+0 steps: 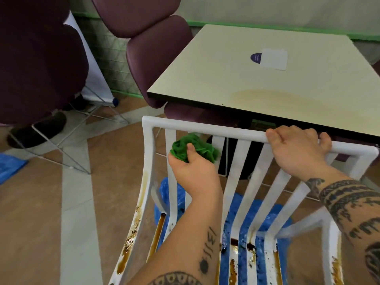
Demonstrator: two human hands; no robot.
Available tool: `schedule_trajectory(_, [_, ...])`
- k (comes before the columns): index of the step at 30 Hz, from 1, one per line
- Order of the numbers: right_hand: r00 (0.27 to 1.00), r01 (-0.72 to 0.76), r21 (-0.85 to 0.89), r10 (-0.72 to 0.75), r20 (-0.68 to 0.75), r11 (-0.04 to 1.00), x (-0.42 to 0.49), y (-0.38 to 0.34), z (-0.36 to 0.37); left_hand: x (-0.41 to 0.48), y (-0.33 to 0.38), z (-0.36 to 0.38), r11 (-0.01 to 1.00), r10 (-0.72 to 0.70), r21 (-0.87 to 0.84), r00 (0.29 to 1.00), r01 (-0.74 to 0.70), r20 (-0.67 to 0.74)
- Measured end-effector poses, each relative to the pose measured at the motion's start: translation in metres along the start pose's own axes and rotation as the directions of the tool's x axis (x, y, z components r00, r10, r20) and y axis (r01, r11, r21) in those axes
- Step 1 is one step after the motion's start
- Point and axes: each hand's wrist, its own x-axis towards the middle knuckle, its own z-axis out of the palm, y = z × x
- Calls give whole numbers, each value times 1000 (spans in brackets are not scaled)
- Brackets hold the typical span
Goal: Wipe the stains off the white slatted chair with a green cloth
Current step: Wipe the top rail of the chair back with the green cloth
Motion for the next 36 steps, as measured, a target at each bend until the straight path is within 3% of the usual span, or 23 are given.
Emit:
schedule_trajectory(5, [1000, -8, -17, 8, -11, 1000, -1, -2, -1, -11, -5, 20, 1000, -20, 23, 999, 19, 42])
schedule_trajectory(12, [999, 8, -2, -8, -37, 1000, 0, -1, 1, -19, -24, 29, 983, 79, 155, 987, -100, 136])
schedule_trajectory(17, [999, 13, 12, -13, -41, 1000, 1, 2, 4, 15, -25, 25, 975, -17, 218, 975, -33, 221])
schedule_trajectory(21, [1000, -9, -5, 8, -29, 1000, 1, 0, 3, 16, -25, 26, 978, -60, 205, 981, 21, 184])
schedule_trajectory(24, [1000, -18, -5, 17, -22, 1000, 2, -1, 2, 15, -28, 20, 955, -121, 289, 981, 74, 149])
schedule_trajectory(29, [999, -15, -6, 15, -30, 1000, 0, -3, 1, 30, -19, 6, 888, -342, 367, 931, 277, 124])
schedule_trajectory(33, [1000, -4, -16, 4, -29, 1000, -1, -2, 0, 31, 1, -3, 945, -211, 261, 977, 198, 23])
schedule_trajectory(36, [999, -9, -8, 9, -44, 1000, -1, -3, 1, 35, 20, -8, 992, -15, 123, 996, 26, -90])
